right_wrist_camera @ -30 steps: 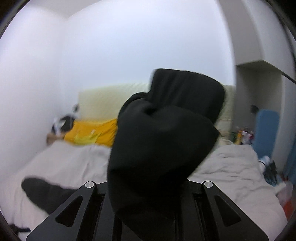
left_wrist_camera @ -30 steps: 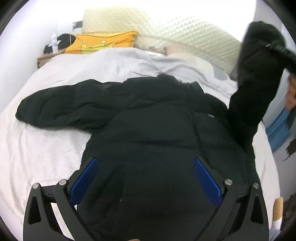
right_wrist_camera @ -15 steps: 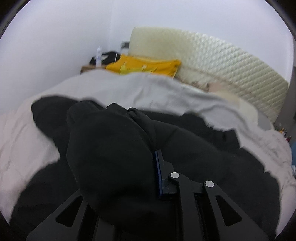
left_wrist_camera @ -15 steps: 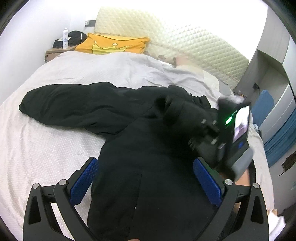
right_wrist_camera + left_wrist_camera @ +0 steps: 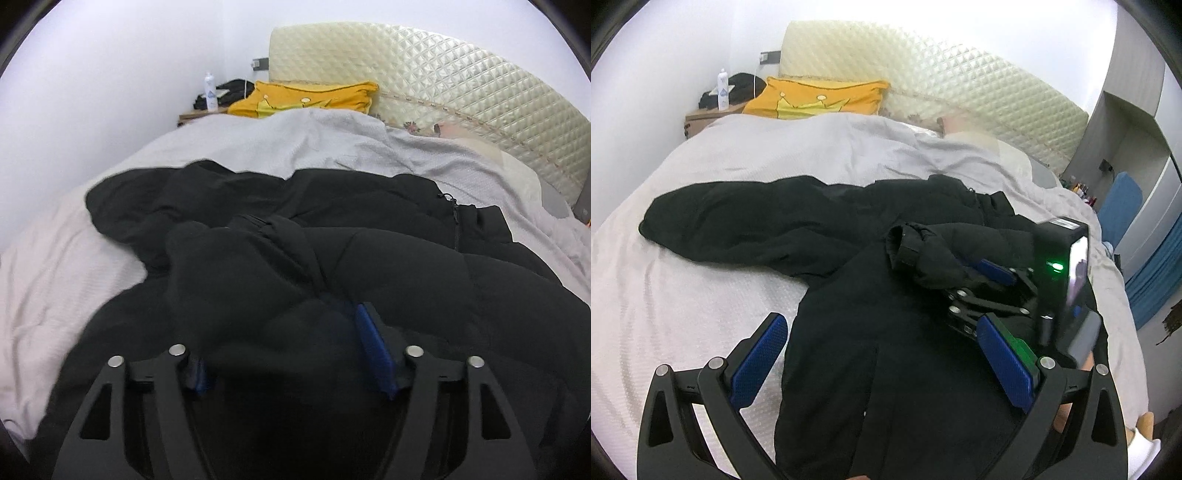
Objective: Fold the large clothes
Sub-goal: 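Lower the sleeve onto the jacket front and open the right gripper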
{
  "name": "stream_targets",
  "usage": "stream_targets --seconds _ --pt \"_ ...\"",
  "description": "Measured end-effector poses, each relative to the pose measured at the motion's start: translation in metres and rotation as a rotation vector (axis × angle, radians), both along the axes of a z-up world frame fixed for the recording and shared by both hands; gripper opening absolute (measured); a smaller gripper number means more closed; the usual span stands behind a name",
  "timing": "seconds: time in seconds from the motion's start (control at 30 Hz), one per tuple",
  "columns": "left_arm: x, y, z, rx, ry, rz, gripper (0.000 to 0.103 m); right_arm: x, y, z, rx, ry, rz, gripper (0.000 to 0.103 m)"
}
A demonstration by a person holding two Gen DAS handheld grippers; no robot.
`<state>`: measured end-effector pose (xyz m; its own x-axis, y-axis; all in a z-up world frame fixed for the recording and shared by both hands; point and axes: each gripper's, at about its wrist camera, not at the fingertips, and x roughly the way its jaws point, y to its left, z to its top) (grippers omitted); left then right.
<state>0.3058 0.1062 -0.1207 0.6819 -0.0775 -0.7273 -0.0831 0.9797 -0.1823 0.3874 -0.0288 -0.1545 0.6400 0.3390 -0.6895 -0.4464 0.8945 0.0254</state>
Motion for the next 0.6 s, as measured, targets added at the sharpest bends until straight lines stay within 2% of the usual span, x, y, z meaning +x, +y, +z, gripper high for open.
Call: stream_targets --seconds 0.23,0.6 --pt "-0.022 -0.016 0.029 0.02 -0.039 -0.007 0.103 -0.048 -0.038 0.052 0.029 -0.067 -0.015 0.066" --pt "-0.07 -0.066 0.077 0.072 -0.11 -0.064 0.102 -0.132 -0.114 0.149 0.109 -0.189 -0.184 0.066"
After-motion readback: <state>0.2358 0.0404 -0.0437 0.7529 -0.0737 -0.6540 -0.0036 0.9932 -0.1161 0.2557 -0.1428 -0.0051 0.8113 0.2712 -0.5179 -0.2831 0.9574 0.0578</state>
